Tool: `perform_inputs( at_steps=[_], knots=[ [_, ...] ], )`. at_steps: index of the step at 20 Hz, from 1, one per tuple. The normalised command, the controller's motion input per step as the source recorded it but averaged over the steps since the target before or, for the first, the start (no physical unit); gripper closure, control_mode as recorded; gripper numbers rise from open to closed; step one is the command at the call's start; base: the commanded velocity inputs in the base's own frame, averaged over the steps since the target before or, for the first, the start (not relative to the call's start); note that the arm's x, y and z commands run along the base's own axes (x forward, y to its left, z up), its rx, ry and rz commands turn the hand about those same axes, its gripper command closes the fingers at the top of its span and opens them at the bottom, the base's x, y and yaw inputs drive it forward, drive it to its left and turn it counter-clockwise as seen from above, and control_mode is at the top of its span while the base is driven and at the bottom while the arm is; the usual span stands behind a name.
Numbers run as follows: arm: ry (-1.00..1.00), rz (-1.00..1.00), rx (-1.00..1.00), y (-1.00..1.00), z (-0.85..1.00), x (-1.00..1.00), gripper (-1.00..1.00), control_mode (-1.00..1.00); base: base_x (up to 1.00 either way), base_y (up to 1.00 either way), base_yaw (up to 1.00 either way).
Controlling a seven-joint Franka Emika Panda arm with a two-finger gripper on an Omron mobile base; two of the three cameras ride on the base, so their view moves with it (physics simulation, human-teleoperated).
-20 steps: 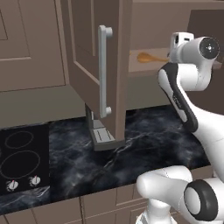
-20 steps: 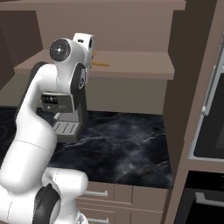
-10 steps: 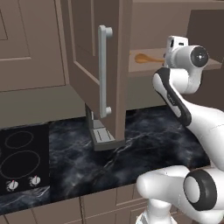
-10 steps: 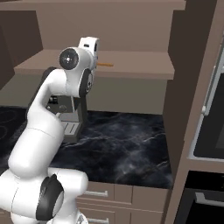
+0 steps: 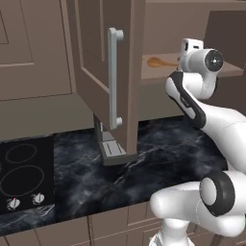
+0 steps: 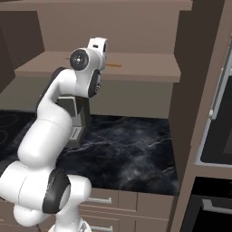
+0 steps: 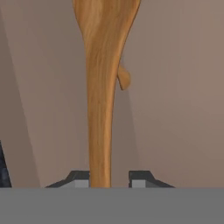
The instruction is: Organize the utensils by type. Pick up the wooden spoons from the counter and place them in the open cabinet. Then pick up the metallic utensils from the counter and place them in the open drawer.
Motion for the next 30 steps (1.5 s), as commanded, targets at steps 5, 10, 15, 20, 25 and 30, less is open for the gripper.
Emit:
perform_inputs(
  at_steps=[5, 10, 15, 20, 25, 30],
  knots=[
    [0.00, 0.00, 0.00, -0.09, 0.00, 0.38, 1.00, -1.00, 0.00, 0.00, 0.00],
    [0.00, 0.00, 0.00, -0.07, 0.11, 0.42, 1.00, -1.00, 0.00, 0.00, 0.00],
    [0.00, 0.00, 0.00, -0.03, 0.04, 0.44, 1.00, -1.00, 0.00, 0.00, 0.00],
    [0.00, 0.00, 0.00, -0.02, 0.00, 0.43, 1.00, -1.00, 0.00, 0.00, 0.00],
    [-0.06, 0.00, 0.00, 0.00, 0.00, 0.40, 1.00, -1.00, 0.00, 0.00, 0.00],
    [-0.14, 0.00, 0.00, 0.00, 0.00, 0.25, 1.00, -1.00, 0.00, 0.00, 0.00]
  ],
)
